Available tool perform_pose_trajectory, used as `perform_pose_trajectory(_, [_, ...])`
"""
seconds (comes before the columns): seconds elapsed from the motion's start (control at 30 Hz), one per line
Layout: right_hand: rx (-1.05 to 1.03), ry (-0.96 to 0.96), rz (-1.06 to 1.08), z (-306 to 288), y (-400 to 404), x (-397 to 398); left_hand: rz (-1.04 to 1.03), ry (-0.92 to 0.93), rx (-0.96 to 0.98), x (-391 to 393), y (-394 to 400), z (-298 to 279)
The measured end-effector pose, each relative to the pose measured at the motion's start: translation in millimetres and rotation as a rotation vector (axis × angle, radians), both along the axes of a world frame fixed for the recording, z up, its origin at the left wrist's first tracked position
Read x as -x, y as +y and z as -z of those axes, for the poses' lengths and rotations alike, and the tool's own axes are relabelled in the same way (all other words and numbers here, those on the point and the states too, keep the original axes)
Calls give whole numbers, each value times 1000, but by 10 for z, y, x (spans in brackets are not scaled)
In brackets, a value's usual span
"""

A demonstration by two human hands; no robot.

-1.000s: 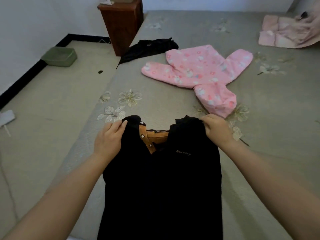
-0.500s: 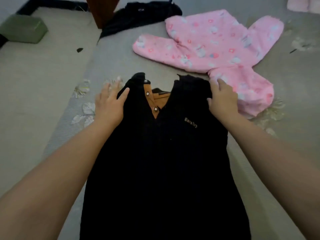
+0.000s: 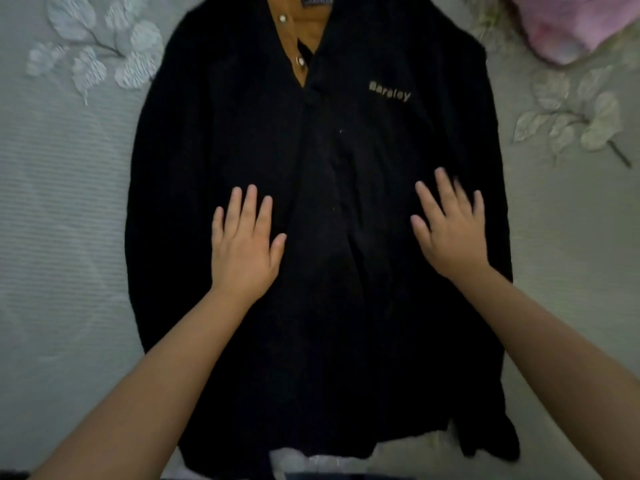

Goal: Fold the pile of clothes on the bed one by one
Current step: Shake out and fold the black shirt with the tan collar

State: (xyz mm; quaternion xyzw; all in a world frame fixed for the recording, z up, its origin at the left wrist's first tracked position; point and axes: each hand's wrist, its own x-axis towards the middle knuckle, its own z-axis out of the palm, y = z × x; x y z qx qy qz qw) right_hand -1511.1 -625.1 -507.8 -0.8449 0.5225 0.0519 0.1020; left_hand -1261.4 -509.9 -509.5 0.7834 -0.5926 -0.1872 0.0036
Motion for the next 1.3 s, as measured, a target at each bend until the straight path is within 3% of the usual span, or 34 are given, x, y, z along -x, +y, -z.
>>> perform_pose_trajectory(0.23, [-15,12,84,-219,678,348,-16,72,-28,354,900,-203])
perform_pose_trajectory(0.47, [-103,91,104,-480,1814,669,183,59,-295,747,1884,-414])
perform_pose_trajectory(0.67, [-99,124,-108,-485,2184,741,138,36,-16,605,1843,-446])
perform_pose_trajectory(0.93, [131,-140,-178,-595,1949,990,464,-40,72,223,2005,-552])
perform_pose_trajectory(1.13, [-133,78,-195,-789,2065,1525,655,-174,-190,-86,2296,-732])
perform_pose_trajectory(1.3, [-171,266,-149,-738,2250,1558,751,-349,-656,20,2232,-712])
